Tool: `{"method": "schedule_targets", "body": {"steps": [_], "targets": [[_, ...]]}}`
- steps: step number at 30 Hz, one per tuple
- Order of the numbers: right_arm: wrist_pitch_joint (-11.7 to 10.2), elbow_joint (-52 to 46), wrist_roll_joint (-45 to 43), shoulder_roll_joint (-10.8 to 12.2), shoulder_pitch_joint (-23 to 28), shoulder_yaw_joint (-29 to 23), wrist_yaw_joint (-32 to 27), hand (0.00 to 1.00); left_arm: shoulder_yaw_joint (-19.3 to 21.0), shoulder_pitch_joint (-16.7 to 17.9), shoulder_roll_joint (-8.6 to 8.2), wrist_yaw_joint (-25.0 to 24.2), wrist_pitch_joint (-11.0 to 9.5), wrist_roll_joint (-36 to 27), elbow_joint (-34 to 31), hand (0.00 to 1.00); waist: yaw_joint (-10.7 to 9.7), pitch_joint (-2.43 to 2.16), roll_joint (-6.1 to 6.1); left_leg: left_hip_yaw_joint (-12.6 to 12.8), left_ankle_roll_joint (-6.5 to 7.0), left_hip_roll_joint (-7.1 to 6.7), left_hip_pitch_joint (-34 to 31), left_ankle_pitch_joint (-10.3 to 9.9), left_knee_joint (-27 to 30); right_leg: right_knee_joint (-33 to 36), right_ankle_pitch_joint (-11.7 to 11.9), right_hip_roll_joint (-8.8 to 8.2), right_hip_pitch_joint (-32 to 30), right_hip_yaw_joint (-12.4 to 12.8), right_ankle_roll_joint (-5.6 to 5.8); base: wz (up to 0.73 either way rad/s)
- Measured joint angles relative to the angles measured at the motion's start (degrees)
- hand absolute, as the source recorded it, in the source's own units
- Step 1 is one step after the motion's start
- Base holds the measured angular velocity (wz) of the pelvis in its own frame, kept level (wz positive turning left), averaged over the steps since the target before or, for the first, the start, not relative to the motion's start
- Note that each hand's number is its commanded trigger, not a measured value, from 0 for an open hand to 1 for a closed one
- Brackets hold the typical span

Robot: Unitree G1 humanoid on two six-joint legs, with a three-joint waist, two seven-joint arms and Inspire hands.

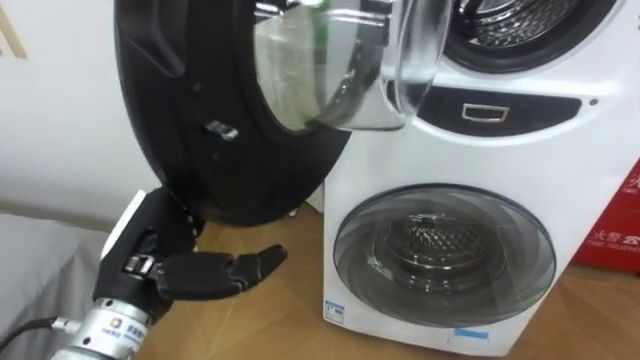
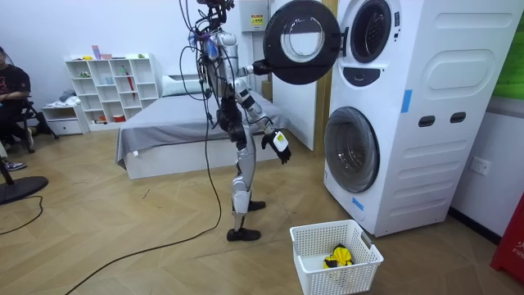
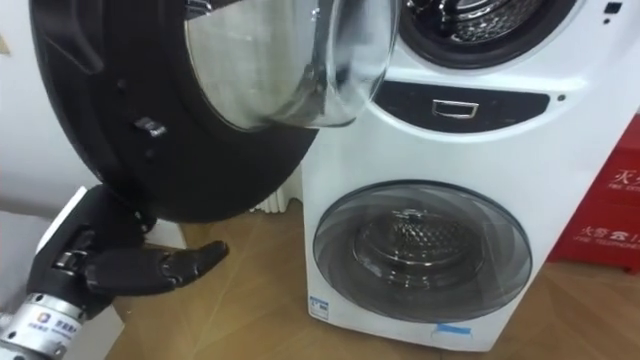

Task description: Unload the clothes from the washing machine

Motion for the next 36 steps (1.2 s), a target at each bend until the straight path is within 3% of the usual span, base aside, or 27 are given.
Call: {"method": "schedule_targets", "body": {"steps": [2,7,11,15,17,22,24,27,36], "targets": [[0.0,0.0,0.7,0.0,0.0,0.0,-0.4,0.0,-2.2,0.1,-0.07,-1.9,0.0,-0.8,-0.7,0.0,-0.2,-0.06,0.37,0.0,0.17,0.07,0.4,-0.1,0.0,0.5,-0.4,0.33,0.0,0.9,0.35,-0.02],[0.0,-0.2,0.8,0.0,-0.2,0.0,-0.6,0.0,-4.5,0.1,-0.21,-6.6,0.0,-0.8,-1.2,0.0,-2.1,0.07,0.73,-0.1,0.01,0.41,0.9,-0.3,-0.5,0.5,-1.2,1.49,0.2,2.0,-0.27,-0.03],[0.0,-0.1,1.1,0.0,-0.6,0.4,-0.7,0.0,-6.4,0.0,-0.77,-9.2,-0.6,-0.8,-1.2,0.0,-3.4,0.48,0.48,0.5,-0.82,1.27,1.2,-0.9,-0.1,0.5,-1.9,2.23,0.5,2.4,-1.41,-0.06],[0.0,2.0,1.1,0.9,-2.2,2.3,-0.6,0.0,-9.4,-0.7,-3.06,-10.8,-1.1,-0.8,-1.1,0.0,-4.8,1.03,-0.06,1.0,-1.84,2.23,1.2,-1.6,0.0,0.5,-2.3,3.02,0.4,2.4,-2.71,-0.03],[0.0,2.1,1.1,1.0,-2.3,2.4,-0.7,0.0,-11.0,-1.3,-3.11,-11.8,-1.1,-0.7,-1.1,0.0,-5.5,1.19,-0.22,1.1,-2.21,2.43,1.1,-2.0,0.1,0.5,-2.6,3.18,0.3,2.5,-3.14,-0.07],[0.0,2.0,1.7,1.0,-2.4,4.4,-1.5,0.0,-16.0,-2.3,-3.07,-12.1,-1.1,-0.5,-1.1,0.0,-7.5,1.15,-0.11,3.3,-2.96,3.38,1.0,-3.7,0.8,0.5,-3.0,3.65,-0.2,4.3,-3.76,-0.22],[0.0,2.0,1.6,0.9,-2.5,4.4,-1.9,0.0,-17.9,-4.7,-3.08,-12.7,-1.0,-0.6,-1.1,0.0,-7.9,1.14,-0.1,4.5,-3.13,3.64,1.1,-4.0,0.8,0.5,-3.0,3.64,-0.6,5.2,-3.79,-0.23],[0.0,1.9,1.6,1.1,-2.7,4.9,-2.4,0.0,-18.8,-6.7,-3.1,-13.4,-1.1,-0.6,-1.1,0.0,-8.9,1.15,-0.15,5.6,-3.22,3.98,1.3,-4.2,0.8,0.7,-2.9,3.67,-0.9,5.4,-3.81,-0.19],[0.0,1.8,1.7,1.1,-2.8,5.5,-4.6,0.0,-19.4,-6.8,-3.57,-14.3,-1.0,-0.5,0.4,0.0,-9.2,1.23,-0.24,7.2,-3.62,4.82,2.5,-5.2,0.7,0.7,-2.9,4.04,-0.5,5.3,-3.83,-0.08]]}}
